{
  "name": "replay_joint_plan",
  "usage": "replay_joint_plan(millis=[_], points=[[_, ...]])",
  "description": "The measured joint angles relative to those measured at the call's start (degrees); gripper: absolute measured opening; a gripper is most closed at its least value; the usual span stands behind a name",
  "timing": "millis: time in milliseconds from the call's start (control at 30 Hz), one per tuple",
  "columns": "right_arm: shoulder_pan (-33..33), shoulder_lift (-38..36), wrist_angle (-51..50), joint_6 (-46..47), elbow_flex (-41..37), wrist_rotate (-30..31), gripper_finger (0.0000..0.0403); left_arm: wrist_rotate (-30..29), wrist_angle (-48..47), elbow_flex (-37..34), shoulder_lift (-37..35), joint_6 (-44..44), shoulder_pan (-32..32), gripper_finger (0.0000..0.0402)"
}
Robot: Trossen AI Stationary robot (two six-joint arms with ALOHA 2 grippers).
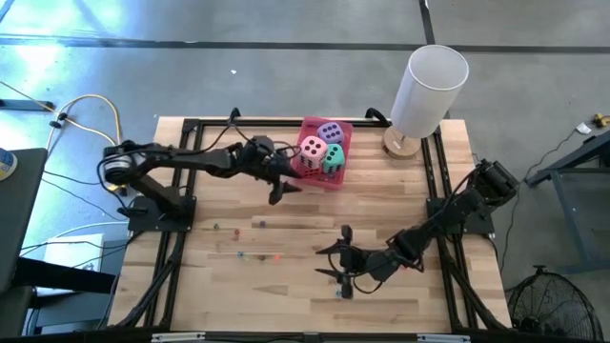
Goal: Pick & Place Dice
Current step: Put the small dark blue dice into the bin
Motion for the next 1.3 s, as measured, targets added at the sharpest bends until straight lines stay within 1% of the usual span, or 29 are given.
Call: replay_joint_plan(millis=[167,267,333,433,533,600,700,800,867,967,1167,1300], points=[[-0.7,0.0,0.0,-2.3,0.0,-0.2,0.0194,-2.4,-11.5,0.0,-8.1,4.3,-6.4,0.0216],[-1.2,0.0,-0.1,-3.3,0.0,-0.4,0.0194,-2.5,-21.1,0.0,-13.2,4.3,-11.1,0.0216],[-1.4,0.0,-0.1,-3.8,0.0,-0.4,0.0194,-2.5,-28.0,0.0,-16.0,2.8,-14.4,0.0216],[-1.8,0.0,-0.1,-4.9,0.0,-0.9,0.0194,-2.5,-38.0,0.0,-18.6,0.7,-19.2,0.0216],[-2.6,0.0,-0.1,-5.1,0.0,-1.8,0.0194,-2.8,-45.8,0.0,-19.3,0.4,-23.7,0.0216],[-3.2,0.0,0.0,-5.1,0.0,-1.8,0.0194,-5.2,-49.5,0.0,-19.1,-1.2,-26.4,0.0216],[-4.4,0.0,0.0,-5.4,0.0,-1.8,0.0194,-11.9,-50.3,-0.2,-18.1,-5.4,-29.9,0.0216],[-5.6,0.0,0.0,-6.5,0.0,-2.3,0.0194,-18.6,-48.8,-0.5,-16.8,-7.3,-32.4,0.0216],[-6.5,0.0,0.0,-6.6,0.0,-3.7,0.0194,-21.4,-48.2,-0.6,-15.6,-8.8,-33.4,0.0216],[-7.7,0.0,-0.1,-6.9,0.0,-6.3,0.0194,-23.6,-46.2,-0.6,-13.6,-11.8,-33.8,0.0216],[-9.3,0.0,-0.3,-8.1,0.0,-9.4,0.0194,-24.5,-43.6,-0.7,-8.3,-15.3,-33.8,0.0216],[-9.5,0.0,-0.5,-9.3,0.0,-9.5,0.0194,-31.9,-43.6,-0.7,-4.7,-20.9,-33.8,0.0216]])
